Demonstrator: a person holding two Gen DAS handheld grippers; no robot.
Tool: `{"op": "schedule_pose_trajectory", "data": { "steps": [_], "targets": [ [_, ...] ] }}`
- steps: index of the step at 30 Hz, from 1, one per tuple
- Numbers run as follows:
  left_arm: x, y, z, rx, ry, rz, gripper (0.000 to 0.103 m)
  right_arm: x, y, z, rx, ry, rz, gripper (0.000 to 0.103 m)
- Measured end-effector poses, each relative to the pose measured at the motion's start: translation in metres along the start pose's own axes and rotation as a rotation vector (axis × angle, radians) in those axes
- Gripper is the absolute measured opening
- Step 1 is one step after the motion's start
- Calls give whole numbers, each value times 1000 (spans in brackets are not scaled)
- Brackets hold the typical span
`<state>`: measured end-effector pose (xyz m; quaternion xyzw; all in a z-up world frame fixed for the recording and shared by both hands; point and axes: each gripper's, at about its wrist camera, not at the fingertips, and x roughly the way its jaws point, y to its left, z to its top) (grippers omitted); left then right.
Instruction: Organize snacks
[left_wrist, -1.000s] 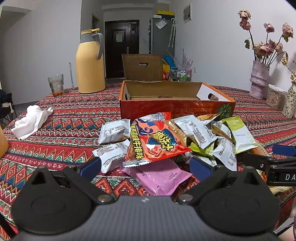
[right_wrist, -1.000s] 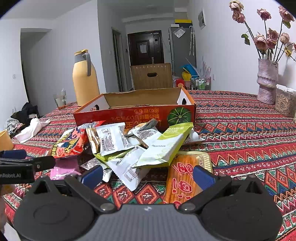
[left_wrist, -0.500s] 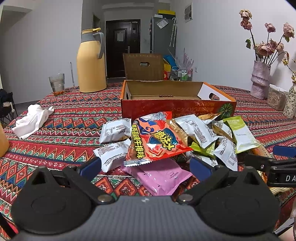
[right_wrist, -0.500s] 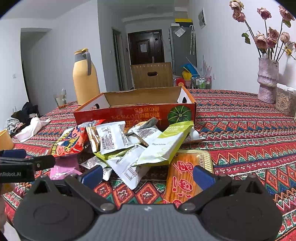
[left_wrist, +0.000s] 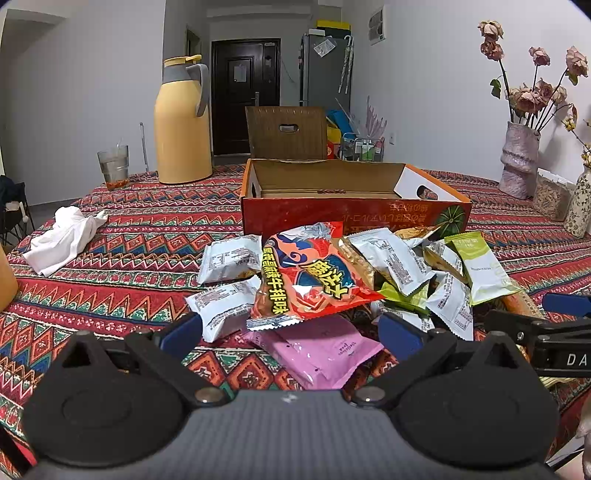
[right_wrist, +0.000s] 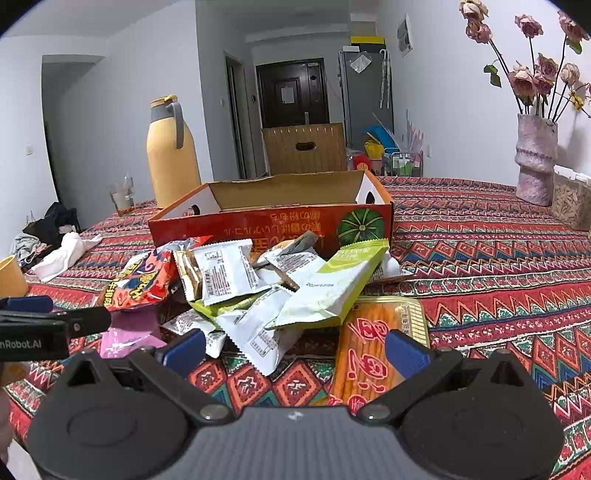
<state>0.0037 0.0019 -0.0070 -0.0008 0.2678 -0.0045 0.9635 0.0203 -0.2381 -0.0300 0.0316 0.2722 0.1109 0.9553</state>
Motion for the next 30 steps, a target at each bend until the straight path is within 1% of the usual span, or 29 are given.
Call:
{"op": "schedule_pose_trajectory", "data": {
  "steps": [30],
  "targets": [
    [-1,-2,-3,-5,2,-1,103,-2,1,-1,-3,-1,1,103]
  ]
}}
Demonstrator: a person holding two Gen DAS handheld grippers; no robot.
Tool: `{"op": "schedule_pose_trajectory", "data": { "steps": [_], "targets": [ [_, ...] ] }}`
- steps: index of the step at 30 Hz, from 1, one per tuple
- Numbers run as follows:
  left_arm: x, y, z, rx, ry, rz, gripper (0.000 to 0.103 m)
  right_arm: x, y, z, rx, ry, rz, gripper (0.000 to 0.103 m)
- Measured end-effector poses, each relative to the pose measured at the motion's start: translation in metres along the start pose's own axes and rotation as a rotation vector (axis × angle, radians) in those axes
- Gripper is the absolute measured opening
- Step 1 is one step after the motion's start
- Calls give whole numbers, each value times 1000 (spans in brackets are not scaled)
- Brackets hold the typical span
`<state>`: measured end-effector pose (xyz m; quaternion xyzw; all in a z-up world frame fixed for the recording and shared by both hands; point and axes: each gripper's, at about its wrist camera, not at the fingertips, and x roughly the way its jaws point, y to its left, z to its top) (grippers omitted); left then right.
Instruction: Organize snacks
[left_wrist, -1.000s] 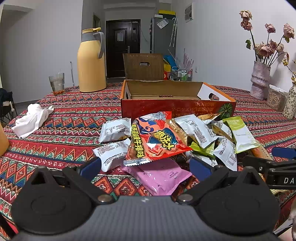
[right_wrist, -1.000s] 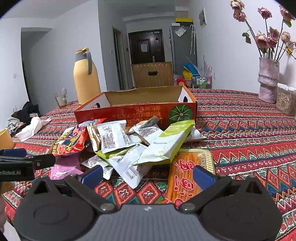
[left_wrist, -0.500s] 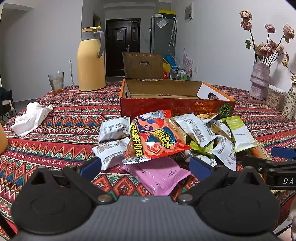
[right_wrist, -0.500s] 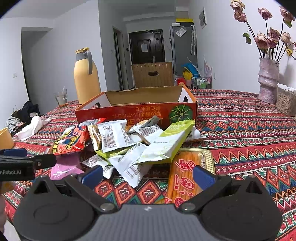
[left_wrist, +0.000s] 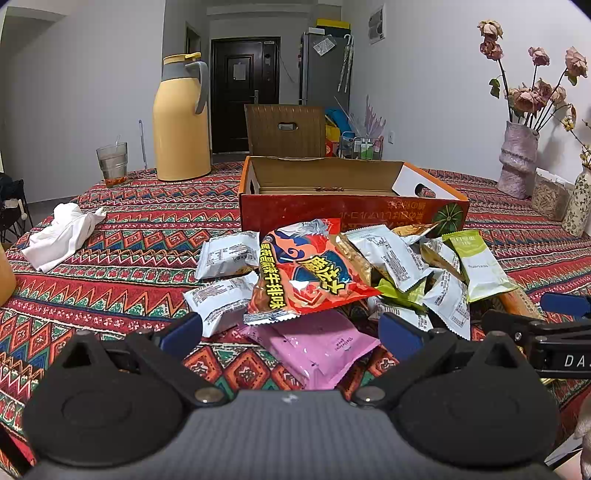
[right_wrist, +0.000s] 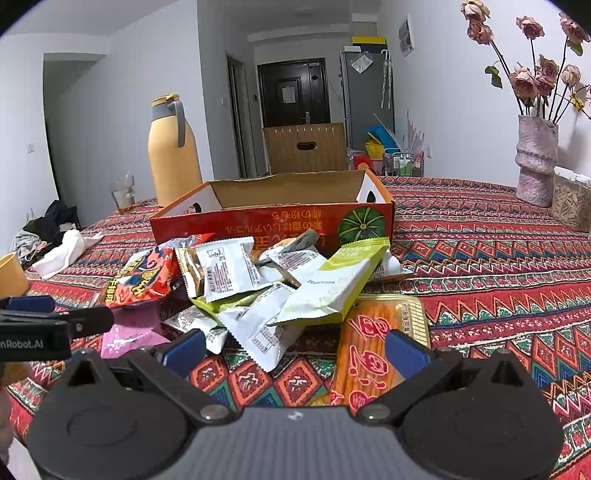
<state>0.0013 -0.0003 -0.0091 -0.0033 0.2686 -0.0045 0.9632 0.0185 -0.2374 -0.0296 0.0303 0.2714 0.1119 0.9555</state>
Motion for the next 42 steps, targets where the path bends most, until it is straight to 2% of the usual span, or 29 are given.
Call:
{"op": "schedule_pose_trajectory", "data": {
  "steps": [9,17,23,30,35,42],
  "targets": [
    [0,-1,-2,-3,3,1,103,-1,-1,-2,-1,1,-4,103],
    [2,1,-2,-13,11,-7,103,-3,-13,-1,6,-5,-49,103],
    [4,1,-2,-16,17,-8,103,8,-26,2,-1,34,-115,95],
    [6,0,-2,-14,24,-5,103,31,-30,2,-29,112,-141,75],
    [9,0,-2,-15,34,-3,103,39,-33,-1,-24,148,-160,70],
    [12,0,-3,-19,45,-5,103,37,-38,-6,-13,129,-145,66]
  ]
}}
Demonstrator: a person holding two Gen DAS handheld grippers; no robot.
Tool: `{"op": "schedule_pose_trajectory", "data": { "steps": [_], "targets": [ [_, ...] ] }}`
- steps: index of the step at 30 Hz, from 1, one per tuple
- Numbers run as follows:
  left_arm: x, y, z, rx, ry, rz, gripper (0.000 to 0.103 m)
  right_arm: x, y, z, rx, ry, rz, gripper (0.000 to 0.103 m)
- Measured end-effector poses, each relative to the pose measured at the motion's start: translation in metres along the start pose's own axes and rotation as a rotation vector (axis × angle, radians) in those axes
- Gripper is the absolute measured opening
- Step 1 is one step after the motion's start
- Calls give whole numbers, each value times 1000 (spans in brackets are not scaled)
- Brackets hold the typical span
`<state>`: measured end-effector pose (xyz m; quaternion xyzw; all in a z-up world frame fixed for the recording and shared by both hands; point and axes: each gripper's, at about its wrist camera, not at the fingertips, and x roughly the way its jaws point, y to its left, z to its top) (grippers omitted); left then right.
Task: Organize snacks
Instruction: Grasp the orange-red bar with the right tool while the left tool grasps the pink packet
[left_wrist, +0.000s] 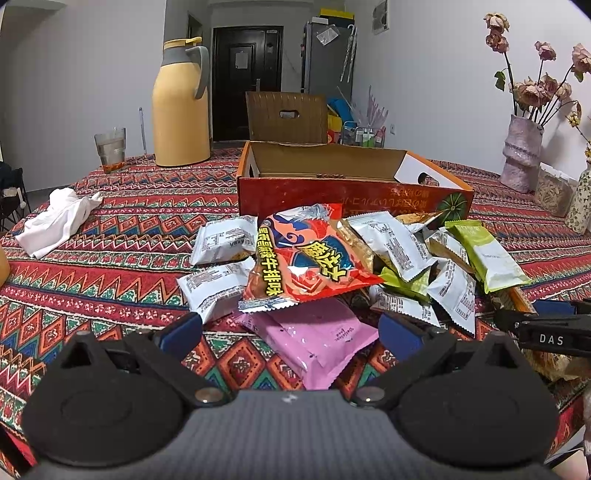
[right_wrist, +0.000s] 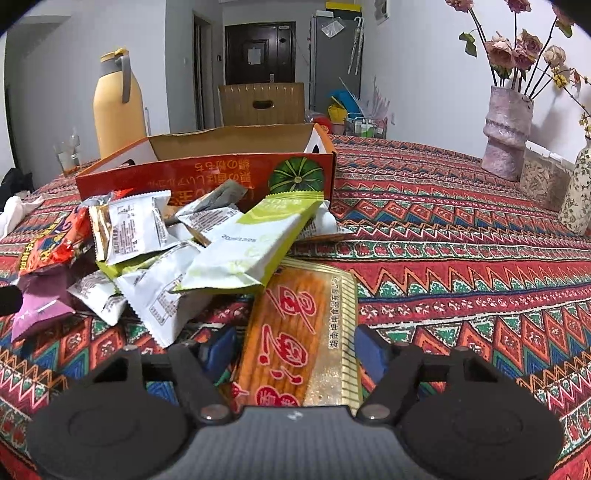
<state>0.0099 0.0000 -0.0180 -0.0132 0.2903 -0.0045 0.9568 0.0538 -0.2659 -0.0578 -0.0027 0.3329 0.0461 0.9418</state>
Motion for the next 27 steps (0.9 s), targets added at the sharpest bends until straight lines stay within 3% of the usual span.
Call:
{"op": "schedule_pose_trajectory", "data": {
  "steps": [5,10,13,23,27],
  "targets": [
    [-1,-1,0,2,2,-3,103,-6,-4,-4,-1,-17,9,58],
    [2,-5,1,5,12,-5,103,-12,-10,-7,12,-34,42,37],
    [6,-7,3,0,23,-4,103,-17,-10,-7,11,-53,51,32],
    [24,-14,14,-74,60,57,103,-45,-13,-2,-14,-164,76,29],
    [34,-18,17,-90,80,101,103,-46,-12,-4,-20,-166,102,29]
  ]
}}
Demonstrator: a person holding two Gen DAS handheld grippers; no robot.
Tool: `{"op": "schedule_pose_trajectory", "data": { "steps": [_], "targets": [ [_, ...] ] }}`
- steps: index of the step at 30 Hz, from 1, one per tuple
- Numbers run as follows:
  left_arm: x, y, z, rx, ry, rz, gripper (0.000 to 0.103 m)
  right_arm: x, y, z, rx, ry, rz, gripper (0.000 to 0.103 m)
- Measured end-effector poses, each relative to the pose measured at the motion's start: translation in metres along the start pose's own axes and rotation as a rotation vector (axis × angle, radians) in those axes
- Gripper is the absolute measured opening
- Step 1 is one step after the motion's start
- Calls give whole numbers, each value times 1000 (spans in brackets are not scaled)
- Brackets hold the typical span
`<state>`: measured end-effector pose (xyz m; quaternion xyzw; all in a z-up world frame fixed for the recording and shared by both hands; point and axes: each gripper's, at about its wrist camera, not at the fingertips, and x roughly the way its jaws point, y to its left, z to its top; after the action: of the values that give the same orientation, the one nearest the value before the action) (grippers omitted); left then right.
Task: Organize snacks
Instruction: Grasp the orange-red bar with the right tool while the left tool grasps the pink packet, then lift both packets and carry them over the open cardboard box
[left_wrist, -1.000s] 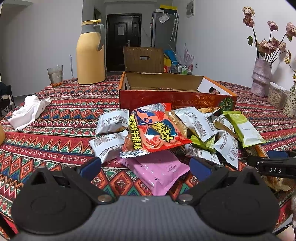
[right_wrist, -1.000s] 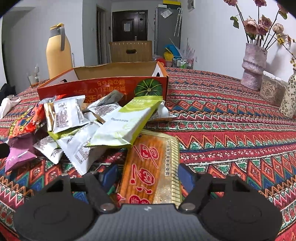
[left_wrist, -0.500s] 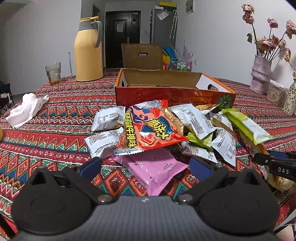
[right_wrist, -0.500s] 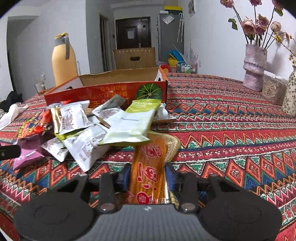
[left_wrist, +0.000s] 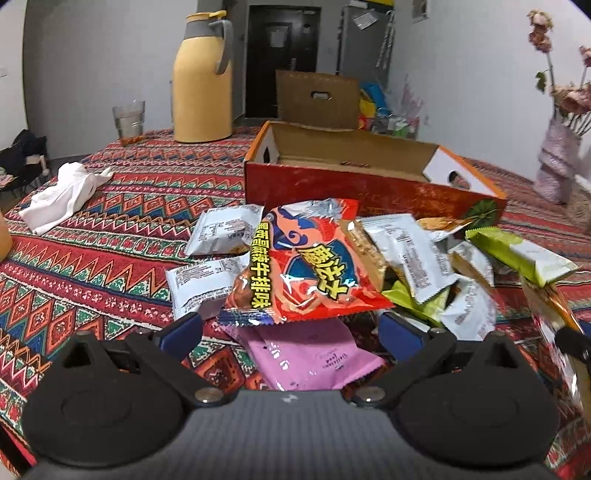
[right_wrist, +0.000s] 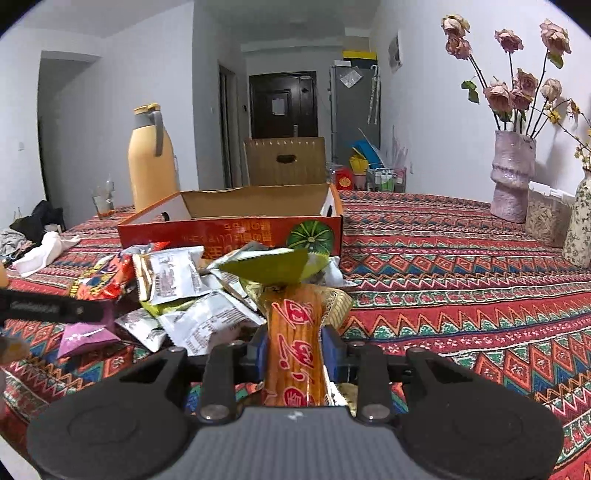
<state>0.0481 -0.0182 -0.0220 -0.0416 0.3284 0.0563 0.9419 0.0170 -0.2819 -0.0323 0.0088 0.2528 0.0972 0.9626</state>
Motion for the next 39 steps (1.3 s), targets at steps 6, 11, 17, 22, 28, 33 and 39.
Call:
{"op": "schedule_pose_trajectory", "data": {
  "steps": [6,11,17,22,28,33,39],
  "targets": [
    [14,-6,1,-18,40,53,85,4,5,-9,-7,26,42,29],
    [19,-9,-1,2,62,45,76,3,11,-13,-15,30,62,29],
    [21,-8,-5,9,69,46,64,4,16,-14,-18,38,64,29],
    [14,-1,-10,20,58,28,63,2,19,-17,-25,45,67,29],
    [2,13,-18,23,53,10,63,-4,24,-18,-34,44,66,29],
    [-17,21,-24,26,29,-17,63,-14,31,-20,-47,39,73,29],
    [-41,25,-31,33,-19,-52,63,-31,44,-21,-70,17,78,29]
  ]
}}
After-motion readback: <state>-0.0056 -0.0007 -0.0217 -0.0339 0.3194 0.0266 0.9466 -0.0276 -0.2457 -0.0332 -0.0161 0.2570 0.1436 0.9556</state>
